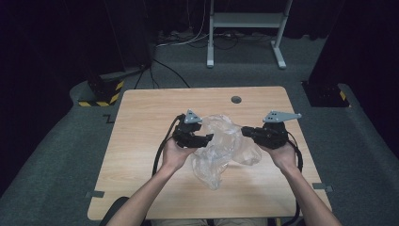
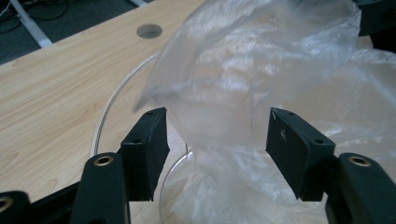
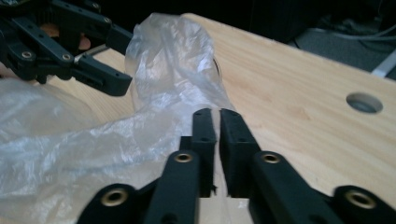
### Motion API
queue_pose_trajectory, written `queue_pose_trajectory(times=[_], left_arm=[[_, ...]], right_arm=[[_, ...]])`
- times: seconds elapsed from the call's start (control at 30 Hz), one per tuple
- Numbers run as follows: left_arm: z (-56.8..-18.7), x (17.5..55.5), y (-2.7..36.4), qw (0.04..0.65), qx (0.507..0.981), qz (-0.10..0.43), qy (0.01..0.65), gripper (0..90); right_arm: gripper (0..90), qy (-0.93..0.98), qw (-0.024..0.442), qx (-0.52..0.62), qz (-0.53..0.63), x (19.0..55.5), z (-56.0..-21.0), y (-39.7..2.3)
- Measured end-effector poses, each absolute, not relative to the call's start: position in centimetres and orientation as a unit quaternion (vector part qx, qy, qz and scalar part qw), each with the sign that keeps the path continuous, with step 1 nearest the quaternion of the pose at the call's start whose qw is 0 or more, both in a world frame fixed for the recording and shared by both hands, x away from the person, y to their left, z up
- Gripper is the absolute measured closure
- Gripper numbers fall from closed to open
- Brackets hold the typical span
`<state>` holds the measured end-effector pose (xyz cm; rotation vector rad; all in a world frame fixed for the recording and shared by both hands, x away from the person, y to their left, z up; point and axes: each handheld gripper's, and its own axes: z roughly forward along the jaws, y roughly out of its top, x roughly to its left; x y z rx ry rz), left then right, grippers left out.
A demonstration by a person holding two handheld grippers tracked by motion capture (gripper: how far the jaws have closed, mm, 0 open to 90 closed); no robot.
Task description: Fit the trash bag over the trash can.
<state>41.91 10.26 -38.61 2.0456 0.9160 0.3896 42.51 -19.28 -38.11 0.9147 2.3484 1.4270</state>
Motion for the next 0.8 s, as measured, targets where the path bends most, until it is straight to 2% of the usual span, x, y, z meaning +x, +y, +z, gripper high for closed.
queue_pose_trajectory(times=[0.07, 0.23, 0.63, 0.8], left_arm=[[-38.4, 41.6, 10.6, 0.429, 0.81, 0.156, 0.367, 37.7], [-38.1, 40.9, 11.7, 0.441, 0.801, 0.163, 0.372, 35.8], [-37.8, 38.5, 15.6, 0.447, 0.775, 0.174, 0.411, 34.3], [-37.7, 37.7, 16.3, 0.456, 0.771, 0.173, 0.41, 34.4]], right_arm=[[89.5, 0.803, 0.13, 0.304, 0.496, 42.5, -37.7, -18.9], [90.0, 0.804, 0.132, 0.286, 0.505, 42.8, -37.2, -17.7], [90.0, 0.838, 0.108, 0.225, 0.485, 44.4, -37.2, -12.2], [90.0, 0.855, 0.096, 0.215, 0.462, 45.1, -37.9, -10.5]])
